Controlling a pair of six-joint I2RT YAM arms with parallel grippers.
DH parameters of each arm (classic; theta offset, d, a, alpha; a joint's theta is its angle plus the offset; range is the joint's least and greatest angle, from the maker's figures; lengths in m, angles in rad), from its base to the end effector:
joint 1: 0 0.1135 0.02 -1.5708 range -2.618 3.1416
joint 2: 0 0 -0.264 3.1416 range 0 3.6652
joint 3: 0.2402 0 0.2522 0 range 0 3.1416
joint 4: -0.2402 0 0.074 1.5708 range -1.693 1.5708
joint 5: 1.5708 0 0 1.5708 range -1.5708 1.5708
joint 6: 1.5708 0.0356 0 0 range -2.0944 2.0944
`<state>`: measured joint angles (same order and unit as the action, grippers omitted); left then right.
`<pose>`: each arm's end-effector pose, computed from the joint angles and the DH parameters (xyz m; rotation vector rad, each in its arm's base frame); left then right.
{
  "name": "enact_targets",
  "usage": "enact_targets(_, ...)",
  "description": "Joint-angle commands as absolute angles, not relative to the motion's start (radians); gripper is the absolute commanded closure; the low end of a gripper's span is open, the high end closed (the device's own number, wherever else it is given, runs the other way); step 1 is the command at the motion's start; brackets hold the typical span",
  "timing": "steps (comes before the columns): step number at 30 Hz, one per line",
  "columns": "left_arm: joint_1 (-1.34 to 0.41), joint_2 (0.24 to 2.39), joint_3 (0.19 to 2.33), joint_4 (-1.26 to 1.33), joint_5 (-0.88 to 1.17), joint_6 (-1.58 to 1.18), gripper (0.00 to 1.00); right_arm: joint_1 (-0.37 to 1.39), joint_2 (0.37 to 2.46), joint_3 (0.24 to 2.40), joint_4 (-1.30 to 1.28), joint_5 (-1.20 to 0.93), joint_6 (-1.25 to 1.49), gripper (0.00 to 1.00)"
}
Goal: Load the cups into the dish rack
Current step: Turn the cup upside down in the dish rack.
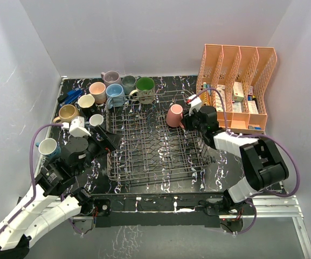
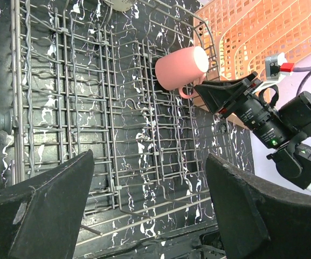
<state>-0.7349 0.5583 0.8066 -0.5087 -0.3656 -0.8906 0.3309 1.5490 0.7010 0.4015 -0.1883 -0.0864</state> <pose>0.0994 -0.0726 0.3441 -0.4107 1.8458 -0.8068 0.3001 0.1101 0.1864 -0.5365 1.9534 0.3449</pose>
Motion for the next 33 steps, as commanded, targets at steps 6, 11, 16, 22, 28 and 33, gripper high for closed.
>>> enact_targets(6, -0.732, 0.541, 0.807, -0.498, -0.358, -0.889, 0.18, 0.322, 1.534, 0.89, 0.129, -0.336, -0.276, 0.49)
enact_targets(11, -0.732, 0.53, 0.811, -0.507, -0.353, -0.896, 0.18, 0.321, 1.629, 0.999, 0.001, -0.344, -0.295, 0.51)
enact_targets(16, -0.732, 0.522, 0.808, -0.513, -0.347, -0.902, 0.18, 0.32, 1.695, 1.073, -0.073, -0.345, -0.297, 0.54)
enact_targets(22, -0.732, 0.527, 0.801, -0.499, -0.342, -0.902, 0.18, 0.32, 1.739, 1.114, -0.11, -0.375, -0.319, 0.6)
enact_targets(28, -0.732, 0.539, 0.81, -0.506, -0.335, -0.899, 0.18, 0.319, 1.791, 1.158, -0.121, -0.382, -0.329, 0.92)
enact_targets(33, -0.731, 0.529, 0.813, -0.512, -0.342, -0.9, 0.18, 0.311, 1.711, 1.127, 0.007, -0.333, -0.298, 0.92)
